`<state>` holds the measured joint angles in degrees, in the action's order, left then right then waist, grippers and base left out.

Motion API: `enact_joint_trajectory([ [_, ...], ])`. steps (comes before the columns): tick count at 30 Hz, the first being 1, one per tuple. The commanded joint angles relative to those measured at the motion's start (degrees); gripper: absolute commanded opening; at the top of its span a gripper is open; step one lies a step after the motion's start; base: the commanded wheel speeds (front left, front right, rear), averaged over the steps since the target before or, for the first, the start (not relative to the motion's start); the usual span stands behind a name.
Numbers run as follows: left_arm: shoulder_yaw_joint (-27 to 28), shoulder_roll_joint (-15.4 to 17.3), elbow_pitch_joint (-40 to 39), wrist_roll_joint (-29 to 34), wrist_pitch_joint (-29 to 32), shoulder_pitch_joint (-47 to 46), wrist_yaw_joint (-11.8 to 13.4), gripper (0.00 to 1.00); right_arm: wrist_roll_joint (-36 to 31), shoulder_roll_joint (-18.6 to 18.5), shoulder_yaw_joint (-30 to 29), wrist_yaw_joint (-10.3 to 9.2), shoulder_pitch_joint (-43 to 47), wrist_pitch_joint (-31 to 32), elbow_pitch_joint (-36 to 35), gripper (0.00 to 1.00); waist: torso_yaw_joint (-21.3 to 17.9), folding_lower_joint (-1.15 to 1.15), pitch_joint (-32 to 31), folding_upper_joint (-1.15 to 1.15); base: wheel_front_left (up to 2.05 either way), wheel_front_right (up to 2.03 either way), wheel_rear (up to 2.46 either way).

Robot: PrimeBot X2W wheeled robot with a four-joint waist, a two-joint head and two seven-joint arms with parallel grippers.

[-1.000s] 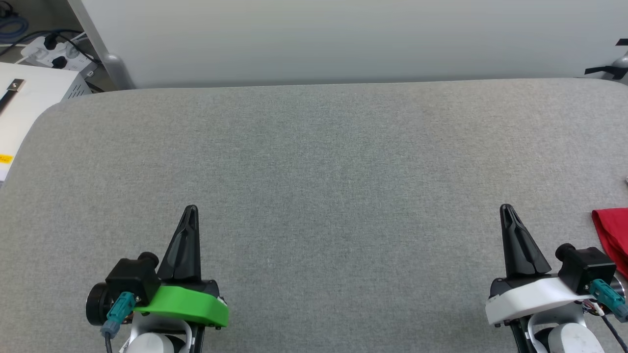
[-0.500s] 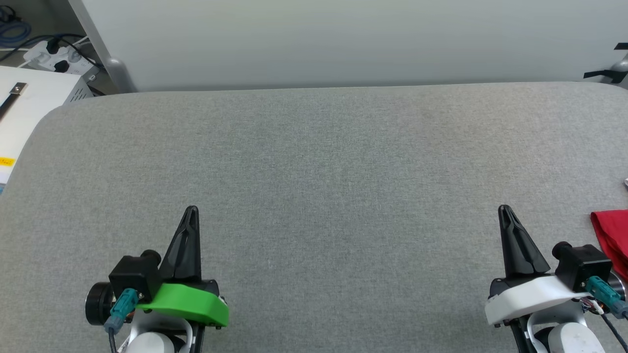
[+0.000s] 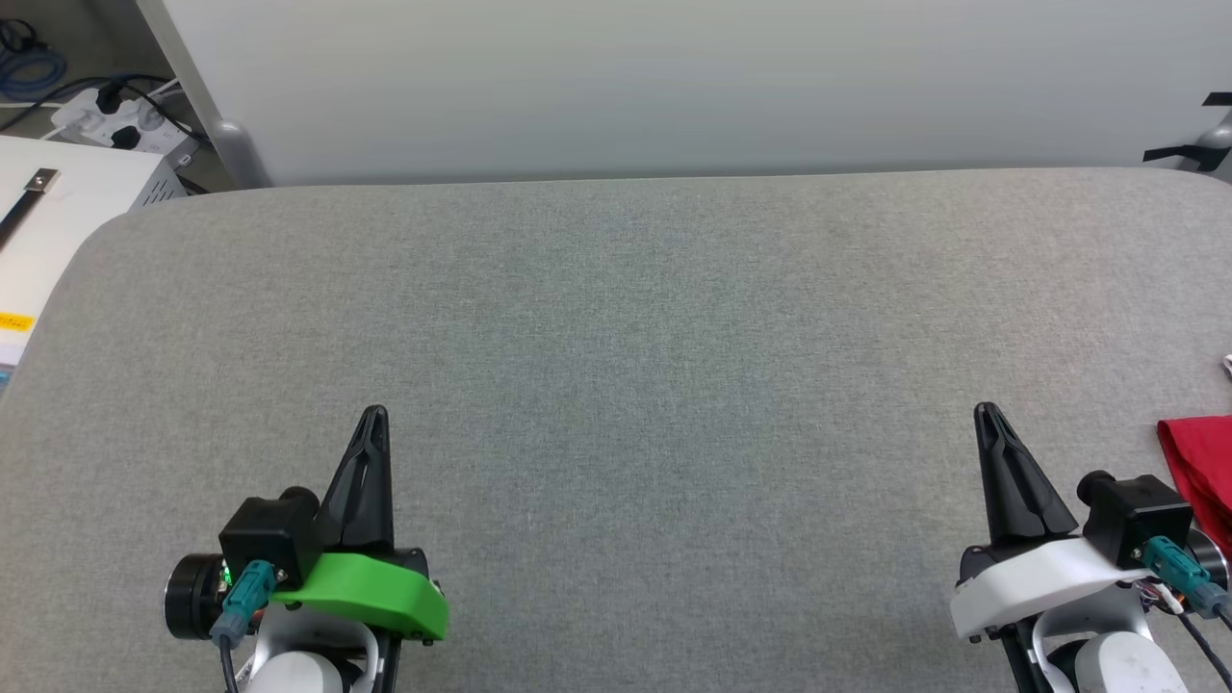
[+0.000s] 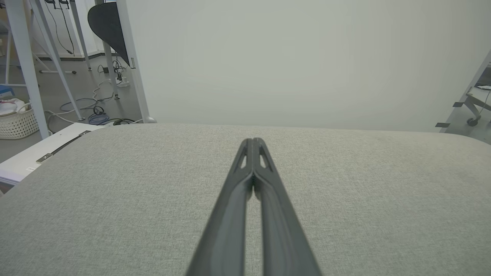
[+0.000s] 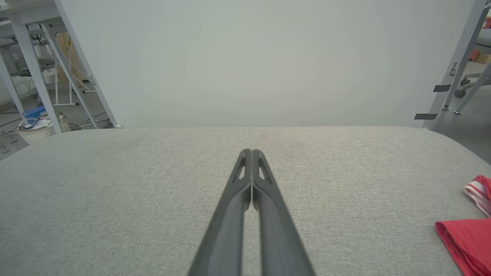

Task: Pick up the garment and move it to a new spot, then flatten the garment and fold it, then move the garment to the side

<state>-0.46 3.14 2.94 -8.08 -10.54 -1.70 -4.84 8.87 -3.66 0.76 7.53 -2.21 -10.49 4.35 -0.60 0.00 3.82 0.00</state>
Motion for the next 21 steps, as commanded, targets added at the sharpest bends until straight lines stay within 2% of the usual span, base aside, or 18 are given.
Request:
enact_joint_trajectory([
  [1, 0.1, -0.1, -0.3, 0.6, 0.3, 0.5, 0.4, 0.0, -0.6, 0.2, -0.1, -0.01, 0.6, 0.4, -0.4, 0.0, 0.0, 0.0, -0.1, 0.0, 0.0, 0.0, 0.0],
  [21, 0.2, -0.1, -0.9, 2.3, 2.6, 0.8, 1.4, 0.0, -2.4, 0.3, -0.2, -0.02, 1.0, 2.6, -1.3, 0.0, 0.1, 0.0, -0.9, 0.0, 0.0, 0.0, 0.0],
])
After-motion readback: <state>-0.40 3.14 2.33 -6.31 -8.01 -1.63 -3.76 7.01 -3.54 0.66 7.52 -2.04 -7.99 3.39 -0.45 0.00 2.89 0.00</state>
